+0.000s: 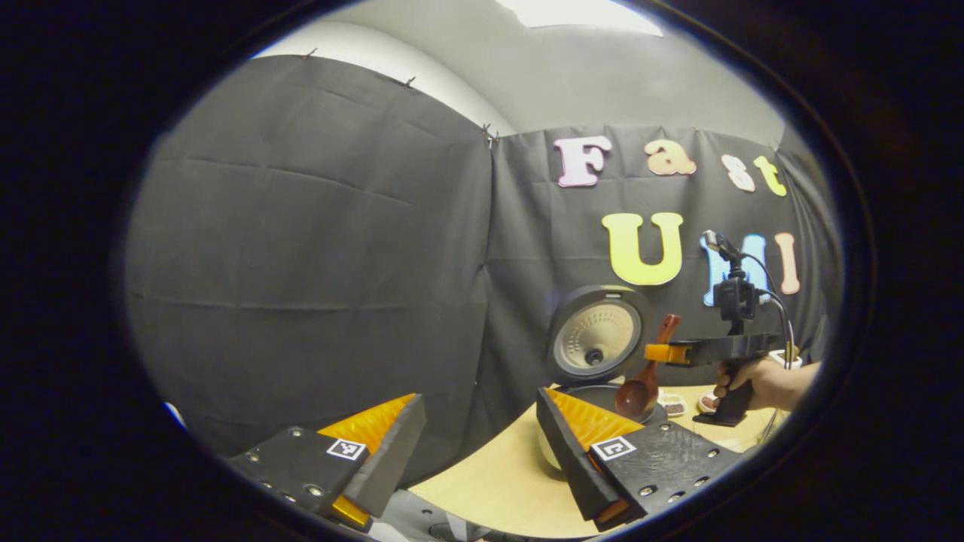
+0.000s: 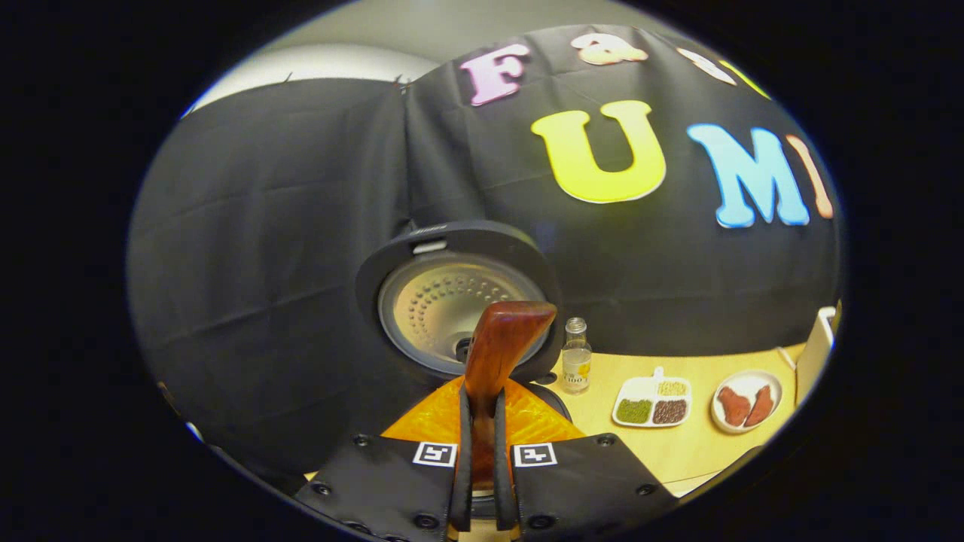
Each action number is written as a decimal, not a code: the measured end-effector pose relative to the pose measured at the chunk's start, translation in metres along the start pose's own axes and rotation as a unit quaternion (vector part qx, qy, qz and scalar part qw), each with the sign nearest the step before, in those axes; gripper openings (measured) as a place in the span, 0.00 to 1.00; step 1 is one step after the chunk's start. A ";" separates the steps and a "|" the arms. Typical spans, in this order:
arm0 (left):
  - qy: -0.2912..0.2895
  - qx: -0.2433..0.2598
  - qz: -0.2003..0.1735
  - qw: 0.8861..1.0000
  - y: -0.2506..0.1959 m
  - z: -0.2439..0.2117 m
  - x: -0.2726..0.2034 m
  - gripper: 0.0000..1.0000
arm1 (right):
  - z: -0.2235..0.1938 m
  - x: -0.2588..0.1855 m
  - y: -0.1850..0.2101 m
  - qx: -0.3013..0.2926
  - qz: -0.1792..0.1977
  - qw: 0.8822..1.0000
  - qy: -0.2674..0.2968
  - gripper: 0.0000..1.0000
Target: Close the left gripper, press the button to open the rice cooker; take a wooden spoon from the chopstick holder with the right hand, scoop a spoonful of rice and pour it into the rice cooker, then put the wooden spoon back into the chopstick holder.
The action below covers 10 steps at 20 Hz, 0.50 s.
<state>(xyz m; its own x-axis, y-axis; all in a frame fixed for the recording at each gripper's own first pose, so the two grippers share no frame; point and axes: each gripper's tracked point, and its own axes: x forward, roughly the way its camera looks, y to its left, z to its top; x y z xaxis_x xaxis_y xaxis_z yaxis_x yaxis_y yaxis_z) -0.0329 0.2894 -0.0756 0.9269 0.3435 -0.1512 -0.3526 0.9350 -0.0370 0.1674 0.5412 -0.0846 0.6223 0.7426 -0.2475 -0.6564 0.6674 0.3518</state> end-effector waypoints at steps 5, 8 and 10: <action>-0.011 0.006 -0.031 0.999 -0.054 0.025 0.031 0.92 | 0.032 -0.030 -0.034 0.089 -0.023 0.995 -0.033 0.13; -0.021 0.006 -0.053 0.998 -0.076 0.036 0.038 0.91 | 0.047 -0.060 -0.065 0.083 -0.052 0.994 -0.054 0.10; -0.029 0.005 -0.068 0.997 -0.093 0.042 0.040 0.93 | 0.052 -0.079 -0.087 0.075 -0.072 0.992 -0.065 0.13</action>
<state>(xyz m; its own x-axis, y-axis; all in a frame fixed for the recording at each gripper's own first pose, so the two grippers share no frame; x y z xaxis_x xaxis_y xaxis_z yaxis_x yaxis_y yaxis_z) 0.0421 0.2202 -0.0372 0.9721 0.2172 -0.0887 -0.2217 0.9741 -0.0441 0.1972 0.4215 -0.0486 0.7613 0.6197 -0.1907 -0.4917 0.7436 0.4531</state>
